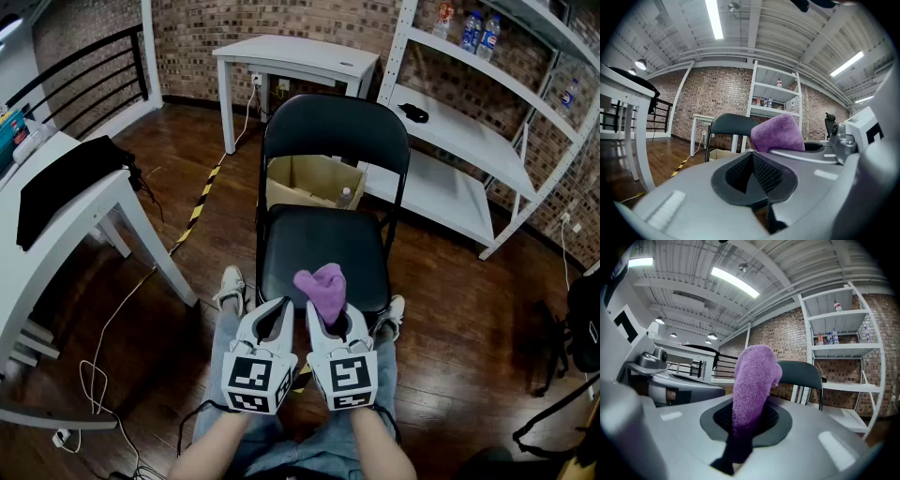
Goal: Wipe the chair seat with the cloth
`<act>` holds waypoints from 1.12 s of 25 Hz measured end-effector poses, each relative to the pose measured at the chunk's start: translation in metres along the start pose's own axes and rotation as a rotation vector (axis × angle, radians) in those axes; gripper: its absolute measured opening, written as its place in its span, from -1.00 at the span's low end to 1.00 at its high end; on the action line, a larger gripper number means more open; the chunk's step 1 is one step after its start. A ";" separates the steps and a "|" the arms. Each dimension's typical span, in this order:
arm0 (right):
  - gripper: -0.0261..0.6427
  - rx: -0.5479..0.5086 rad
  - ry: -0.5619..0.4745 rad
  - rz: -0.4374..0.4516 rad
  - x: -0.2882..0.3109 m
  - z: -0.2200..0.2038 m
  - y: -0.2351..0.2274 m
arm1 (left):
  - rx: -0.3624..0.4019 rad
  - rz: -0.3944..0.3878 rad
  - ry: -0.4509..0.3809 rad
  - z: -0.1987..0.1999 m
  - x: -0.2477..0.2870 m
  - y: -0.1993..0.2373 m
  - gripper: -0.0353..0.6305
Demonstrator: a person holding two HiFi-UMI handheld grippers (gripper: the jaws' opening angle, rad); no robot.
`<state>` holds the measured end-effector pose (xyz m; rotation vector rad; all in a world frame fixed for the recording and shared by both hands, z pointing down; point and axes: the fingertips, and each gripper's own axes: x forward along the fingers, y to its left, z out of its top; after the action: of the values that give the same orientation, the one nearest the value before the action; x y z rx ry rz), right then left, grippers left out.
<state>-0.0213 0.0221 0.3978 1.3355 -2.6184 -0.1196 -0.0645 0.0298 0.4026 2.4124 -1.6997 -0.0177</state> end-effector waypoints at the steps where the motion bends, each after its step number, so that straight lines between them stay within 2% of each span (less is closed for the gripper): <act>1: -0.79 -0.008 0.000 0.008 0.006 0.001 -0.001 | 0.001 0.004 0.000 0.001 0.002 0.004 -0.88; 12: -0.78 -0.115 0.040 0.086 0.081 0.003 -0.018 | -0.005 0.048 0.024 0.003 0.037 0.051 -0.88; 28: -0.78 -0.127 0.093 0.160 0.156 -0.030 -0.017 | -0.028 0.093 0.101 -0.032 0.071 0.096 -0.88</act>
<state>-0.0905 -0.1135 0.4463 1.0612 -2.5797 -0.1920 -0.1257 -0.0627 0.4565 2.2709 -1.7518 0.0907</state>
